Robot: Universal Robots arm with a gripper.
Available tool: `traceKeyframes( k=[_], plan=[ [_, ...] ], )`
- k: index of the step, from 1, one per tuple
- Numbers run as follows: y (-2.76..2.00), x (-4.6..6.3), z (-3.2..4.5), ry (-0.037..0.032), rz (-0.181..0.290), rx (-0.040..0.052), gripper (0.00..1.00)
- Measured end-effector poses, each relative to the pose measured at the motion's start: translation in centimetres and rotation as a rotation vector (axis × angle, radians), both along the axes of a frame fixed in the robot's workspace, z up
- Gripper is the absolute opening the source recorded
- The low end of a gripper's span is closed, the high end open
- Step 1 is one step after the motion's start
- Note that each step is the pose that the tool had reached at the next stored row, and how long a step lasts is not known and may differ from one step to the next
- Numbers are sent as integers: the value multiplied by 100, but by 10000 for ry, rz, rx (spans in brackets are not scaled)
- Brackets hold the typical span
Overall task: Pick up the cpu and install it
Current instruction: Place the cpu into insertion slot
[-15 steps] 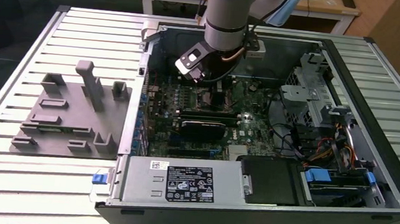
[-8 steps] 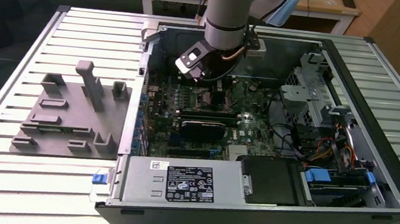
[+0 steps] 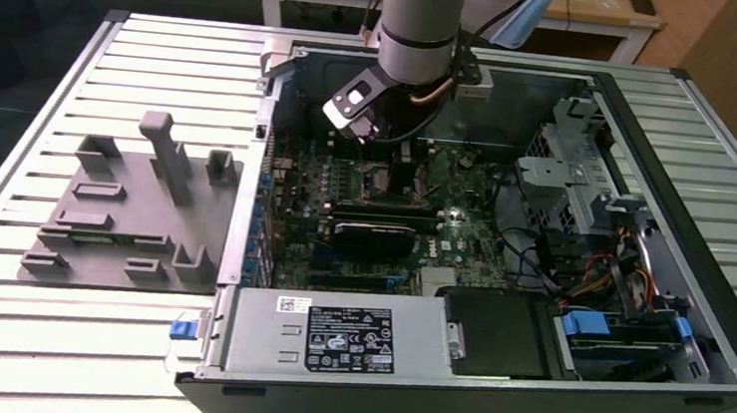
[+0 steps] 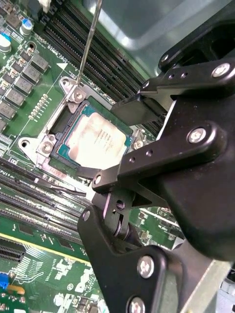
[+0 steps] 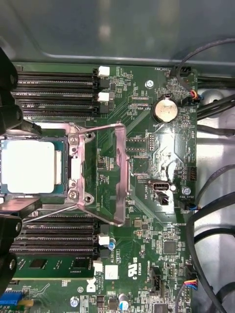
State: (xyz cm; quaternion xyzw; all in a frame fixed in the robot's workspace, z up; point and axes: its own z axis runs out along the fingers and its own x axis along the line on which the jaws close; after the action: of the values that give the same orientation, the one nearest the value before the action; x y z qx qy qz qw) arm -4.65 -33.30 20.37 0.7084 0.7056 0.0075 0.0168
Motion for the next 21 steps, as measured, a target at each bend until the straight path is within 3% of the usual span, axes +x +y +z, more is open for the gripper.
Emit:
traceKeyframes(
  k=[9, 13, 14, 17, 21],
  plan=[
    [0, 0, 2, 0, 0, 7, 60],
    [0, 0, 2, 0, 0, 10, 42],
    [0, 0, 3, 0, 0, 11, 42],
    [0, 0, 3, 0, 0, 13, 24],
    [0, 0, 2, 0, 0, 17, 13]
  ],
)
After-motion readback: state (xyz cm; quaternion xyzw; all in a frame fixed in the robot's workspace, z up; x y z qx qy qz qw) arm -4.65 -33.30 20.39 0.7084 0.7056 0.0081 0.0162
